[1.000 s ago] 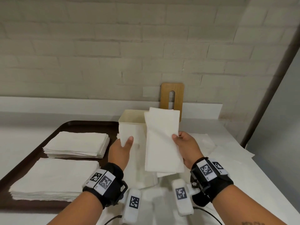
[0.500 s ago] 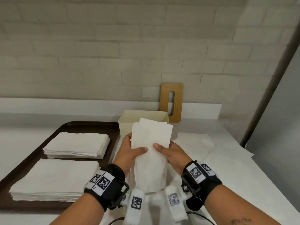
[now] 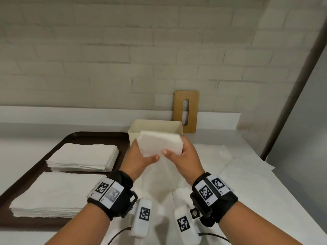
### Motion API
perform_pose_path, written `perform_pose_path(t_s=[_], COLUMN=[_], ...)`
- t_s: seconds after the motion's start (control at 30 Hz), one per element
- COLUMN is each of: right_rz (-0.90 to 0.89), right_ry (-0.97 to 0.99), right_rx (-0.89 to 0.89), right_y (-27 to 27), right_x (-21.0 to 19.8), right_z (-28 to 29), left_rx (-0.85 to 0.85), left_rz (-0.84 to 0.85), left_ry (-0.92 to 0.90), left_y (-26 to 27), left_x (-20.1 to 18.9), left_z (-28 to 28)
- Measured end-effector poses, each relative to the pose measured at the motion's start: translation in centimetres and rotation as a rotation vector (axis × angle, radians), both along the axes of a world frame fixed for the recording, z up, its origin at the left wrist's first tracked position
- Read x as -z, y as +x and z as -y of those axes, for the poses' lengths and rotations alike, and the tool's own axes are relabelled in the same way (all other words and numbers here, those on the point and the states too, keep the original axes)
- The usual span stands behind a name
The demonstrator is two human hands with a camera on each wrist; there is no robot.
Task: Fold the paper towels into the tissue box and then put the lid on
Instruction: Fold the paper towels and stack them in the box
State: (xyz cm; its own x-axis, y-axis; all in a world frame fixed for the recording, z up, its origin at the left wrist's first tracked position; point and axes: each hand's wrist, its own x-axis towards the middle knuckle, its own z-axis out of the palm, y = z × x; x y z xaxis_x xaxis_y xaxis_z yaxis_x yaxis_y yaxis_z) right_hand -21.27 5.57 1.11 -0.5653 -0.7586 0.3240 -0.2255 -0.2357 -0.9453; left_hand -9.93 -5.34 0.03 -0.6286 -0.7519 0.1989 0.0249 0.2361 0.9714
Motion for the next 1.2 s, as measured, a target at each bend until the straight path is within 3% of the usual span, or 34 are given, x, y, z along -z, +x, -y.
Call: perform_pose_path(t_s=[0.13, 0.3, 0.4, 0.5, 0.6, 0.83, 1.03, 1.2], right_rz=[0.105, 0.423, 0.516, 0.462, 0.343, 0.147, 0.354, 0.289], right_ry=[0.095, -0.119, -0.173, -0.069, 0.128, 0.400, 0.304, 0.287], right_rx=[0.050, 0.017, 0.044, 0.092, 0.087, 0.179, 0.211, 0.193], right_y=[-0.1, -1.5, -3.5, -5.5, -6.5, -6.3, -6.7, -6.2], right_x=[1.3, -0.6, -1.5, -1.2, -0.1, 4.2, 5.6, 5.0], right_z=[-0.1, -0.3, -1.4, -2.8, -3.3, -2.7, -3.0, -2.8], left_rx=[0.032, 0.121, 0.047, -0.064, -0.075, -0.023, -0.083, -0.111], left_rz=[0.036, 0.241, 0.186, -0.017, -0.127, 0.125, 0.146, 0.089], left_ry=[0.043, 0.052, 0.135, 0.290, 0.324, 0.240, 0.227, 0.155], left_y=[0.1, 0.3, 1.0, 1.4, 1.3, 0.5, 0.3, 0.0], left_x=[1.3, 1.7, 2.2, 2.2, 1.9, 4.3, 5.2, 4.2], left_z=[-0.5, 0.2, 0.7, 1.2, 1.3, 0.9, 0.3, 0.3])
